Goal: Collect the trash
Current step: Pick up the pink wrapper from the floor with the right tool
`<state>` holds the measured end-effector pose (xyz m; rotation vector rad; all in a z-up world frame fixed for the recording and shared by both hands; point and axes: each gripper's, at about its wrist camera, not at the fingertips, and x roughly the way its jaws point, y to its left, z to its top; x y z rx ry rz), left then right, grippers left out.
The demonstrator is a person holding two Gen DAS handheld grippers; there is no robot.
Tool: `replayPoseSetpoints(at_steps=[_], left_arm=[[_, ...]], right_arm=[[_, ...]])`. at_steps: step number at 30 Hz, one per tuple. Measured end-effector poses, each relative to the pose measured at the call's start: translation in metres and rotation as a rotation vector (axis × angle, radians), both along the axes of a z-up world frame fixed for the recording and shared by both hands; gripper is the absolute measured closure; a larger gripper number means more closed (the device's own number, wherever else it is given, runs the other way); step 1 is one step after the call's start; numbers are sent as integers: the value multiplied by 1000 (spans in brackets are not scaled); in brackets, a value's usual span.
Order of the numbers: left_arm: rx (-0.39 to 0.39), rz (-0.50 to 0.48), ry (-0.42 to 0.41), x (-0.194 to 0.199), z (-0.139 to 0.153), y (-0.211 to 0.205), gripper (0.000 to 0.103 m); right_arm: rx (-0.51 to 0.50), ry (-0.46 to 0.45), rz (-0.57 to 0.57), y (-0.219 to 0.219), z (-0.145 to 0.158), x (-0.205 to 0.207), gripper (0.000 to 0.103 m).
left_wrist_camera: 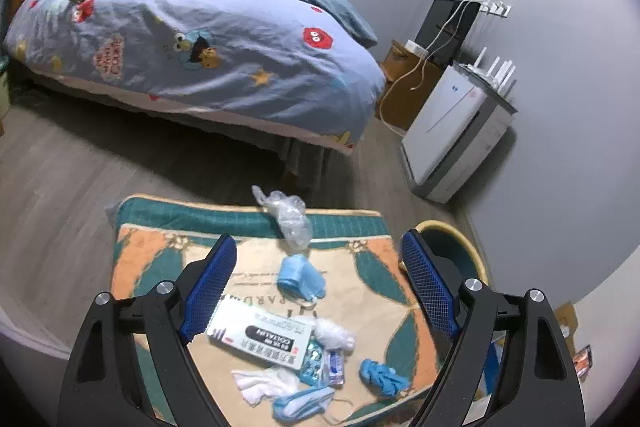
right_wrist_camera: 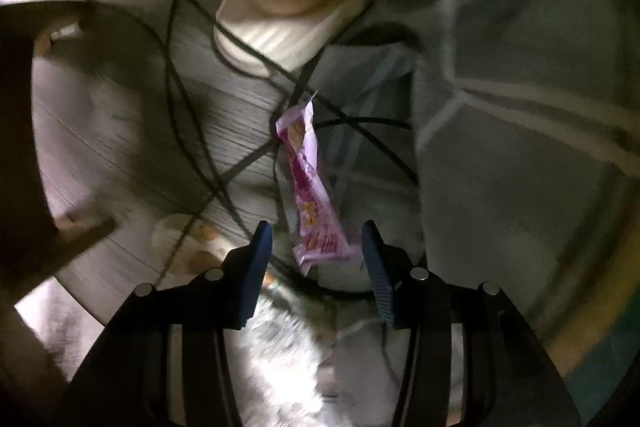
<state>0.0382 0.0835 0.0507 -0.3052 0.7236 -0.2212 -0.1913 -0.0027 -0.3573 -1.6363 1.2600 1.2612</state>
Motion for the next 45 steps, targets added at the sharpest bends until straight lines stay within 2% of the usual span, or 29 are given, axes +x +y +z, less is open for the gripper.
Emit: replayPoseSetpoints(at_steps=[4,8,9,13,17,21,26,32,35,38,42,45], left_arm=[[-13,-24,-1,7,3,-3,19],[-2,-44,3,11,2,-9,19],[-2,-47,4,11,1,-9,19],[0,-47,11,13,1,-11,19],[-4,-61,-9,10,6,-16,19],[9,-76,-19,5,10,-22,19],[19,-80,-23,1,11,-24,19],[16,-67,-20,-1,11,-19,19],[18,-66,-18,0,10,-19,19],[26,-66,-11,1,7,-21,19],[43,-72,4,4,1,-26,19],[74,-84,29,6,-11,-34,19]], right_arm=[[-24,-19,54,10,-32,5,59],[-59,1,94,14,-53,4,79],[-60,7,102,14,-55,5,90],[-52,44,72,16,-47,10,97],[-27,63,21,18,-12,18,98],[29,64,-24,17,39,28,98],[80,32,-55,2,95,37,98],[209,-24,-182,-28,162,50,98],[310,-92,-292,-46,206,75,98],[399,-168,-423,-64,238,103,98],[509,-254,-631,-90,269,147,98],[565,-320,-792,-110,280,175,98]])
